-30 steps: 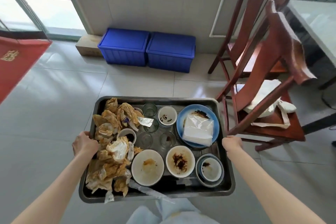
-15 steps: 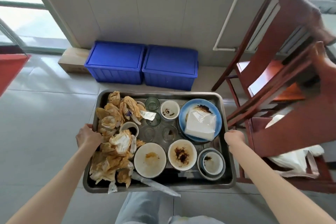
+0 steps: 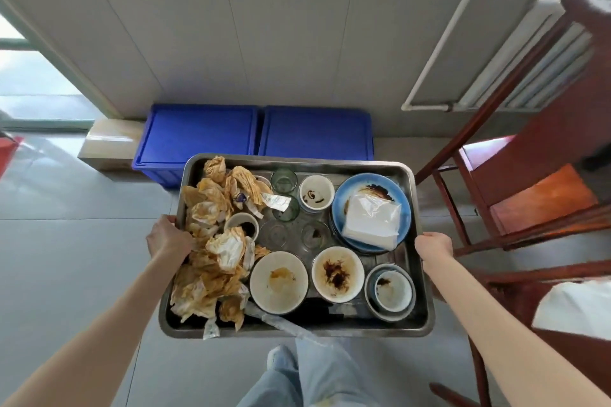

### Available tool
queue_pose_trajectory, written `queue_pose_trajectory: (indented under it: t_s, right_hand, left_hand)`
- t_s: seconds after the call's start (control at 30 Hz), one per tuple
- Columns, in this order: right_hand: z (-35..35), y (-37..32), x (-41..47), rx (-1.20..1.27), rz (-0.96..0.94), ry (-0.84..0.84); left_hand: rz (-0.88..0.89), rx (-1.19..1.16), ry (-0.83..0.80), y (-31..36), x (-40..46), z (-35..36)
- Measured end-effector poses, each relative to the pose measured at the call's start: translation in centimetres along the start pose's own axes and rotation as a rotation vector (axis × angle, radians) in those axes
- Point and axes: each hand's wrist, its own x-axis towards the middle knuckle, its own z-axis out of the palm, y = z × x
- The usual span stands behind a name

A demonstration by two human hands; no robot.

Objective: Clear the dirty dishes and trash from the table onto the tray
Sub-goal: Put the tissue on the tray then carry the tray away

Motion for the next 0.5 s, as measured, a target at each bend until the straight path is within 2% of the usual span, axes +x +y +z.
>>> queue_pose_trajectory:
  t_s: [0.3, 0.5]
  right_hand:
    - [6.4, -14.0, 10.7, -0.016, 0.011, -0.078]
    - [10.1, -22.0, 17.5, -0.054, 0.012, -0.047]
  left_hand:
    - [-0.033, -0.025, 0.008, 12.7, 11.2, 4.4]
    - [-0.069, -0.026, 0.01, 20.7, 18.3, 7.5]
